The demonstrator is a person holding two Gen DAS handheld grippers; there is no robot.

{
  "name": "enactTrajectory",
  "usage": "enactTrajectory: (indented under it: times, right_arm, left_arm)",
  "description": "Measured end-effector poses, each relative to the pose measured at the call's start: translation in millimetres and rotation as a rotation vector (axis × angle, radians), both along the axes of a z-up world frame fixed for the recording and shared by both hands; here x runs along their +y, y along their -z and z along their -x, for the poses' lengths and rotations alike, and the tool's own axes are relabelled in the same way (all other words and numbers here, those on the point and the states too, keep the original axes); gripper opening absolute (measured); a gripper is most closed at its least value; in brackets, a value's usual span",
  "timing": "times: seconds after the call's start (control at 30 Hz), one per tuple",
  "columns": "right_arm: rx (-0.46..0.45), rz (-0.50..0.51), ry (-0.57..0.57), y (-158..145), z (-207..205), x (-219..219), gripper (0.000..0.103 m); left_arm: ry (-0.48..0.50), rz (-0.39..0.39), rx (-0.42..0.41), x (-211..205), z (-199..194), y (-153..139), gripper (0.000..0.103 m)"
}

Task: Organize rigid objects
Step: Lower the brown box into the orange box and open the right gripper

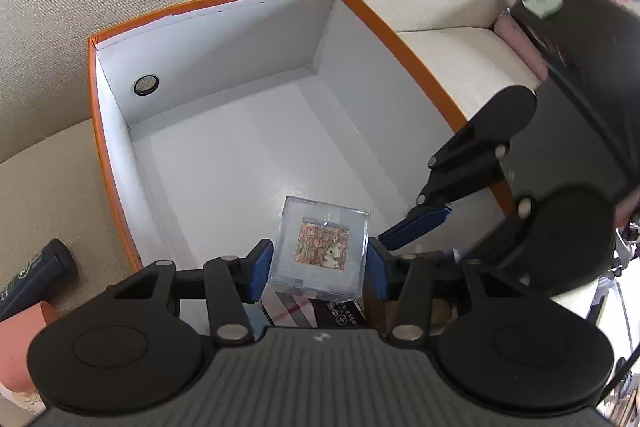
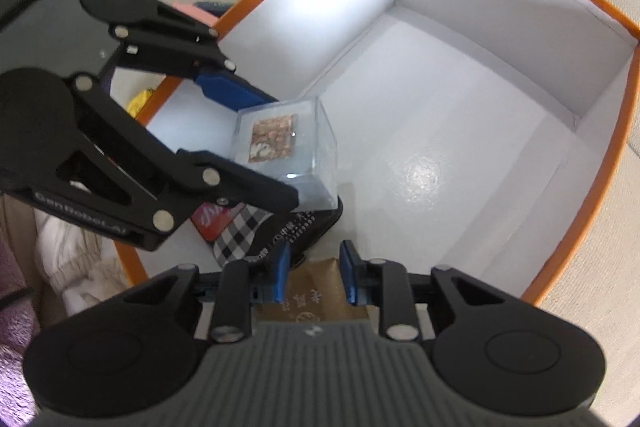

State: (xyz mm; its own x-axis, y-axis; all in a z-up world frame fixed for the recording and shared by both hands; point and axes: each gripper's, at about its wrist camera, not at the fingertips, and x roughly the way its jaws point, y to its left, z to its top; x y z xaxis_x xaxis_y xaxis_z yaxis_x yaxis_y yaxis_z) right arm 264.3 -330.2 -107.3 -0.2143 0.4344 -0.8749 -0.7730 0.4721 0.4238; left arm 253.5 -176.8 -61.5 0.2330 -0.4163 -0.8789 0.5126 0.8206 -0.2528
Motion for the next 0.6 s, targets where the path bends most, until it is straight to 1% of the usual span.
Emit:
enactTrajectory:
  times: [0.03, 0.07, 0.1, 0.13, 0.17, 0.27, 0.33, 0.37, 0.4, 0.47, 0.53, 0.6]
  right_arm:
    - [-0.027, 0.036, -0.027, 0.1, 4.5, 3.7, 0.037]
    - [-0.058, 0.072, -0.061, 0.0, 10.1, 7.7, 0.043]
    - [-0.08, 0.098, -0.09, 0.2, 15.1, 10.3, 0.045]
    - [-0.072, 0.097, -0.107, 0.3, 18.1, 10.7, 0.043]
    - [-0.042, 0.087, -0.112, 0.8, 19.0, 9.4, 0.042]
    - [-0.044, 0.078, -0.122, -0.4, 21.6, 4.6, 0.041]
    - [-0.028, 0.045, -0.137, -3.2, 23.3, 1.0, 0.041]
    - [-0.008, 0.023, -0.143, -4.7, 23.9, -0.2, 0.042]
    - [0.014, 0.009, -0.149, -5.3, 24.6, -0.6, 0.05]
    - [0.012, 0.02, -0.182, -4.4, 29.6, 0.5, 0.056]
    - [0.001, 0.036, -0.205, -3.8, 32.7, 0.9, 0.056]
    - [0.006, 0.039, -0.19, -5.8, 31.2, -3.6, 0.055]
  left_arm:
    - [-0.003, -0.001, -0.001, 0.5, -0.2, 0.2, 0.056]
    - [-0.004, -0.001, 0.001, 0.1, -0.7, 1.0, 0.056]
    - [-0.004, 0.002, 0.002, 0.3, -0.7, 1.6, 0.056]
    - [-0.002, 0.002, 0.003, 0.0, -0.6, 1.8, 0.056]
    - [0.003, 0.001, 0.004, -0.3, -0.3, 2.5, 0.056]
    - [0.008, 0.001, 0.008, -0.8, 0.1, 4.8, 0.056]
    - [0.009, 0.003, 0.01, -1.0, 0.5, 6.1, 0.056]
    - [0.008, 0.005, 0.012, -1.0, 0.1, 6.7, 0.056]
    - [0.007, 0.007, 0.014, -1.0, -0.1, 7.2, 0.056]
    - [0.006, 0.007, 0.018, -1.3, -0.5, 8.8, 0.056]
    - [0.011, 0.006, 0.019, -1.7, 0.0, 9.9, 0.056]
    - [0.014, 0.011, 0.023, -1.5, -0.3, 10.9, 0.056]
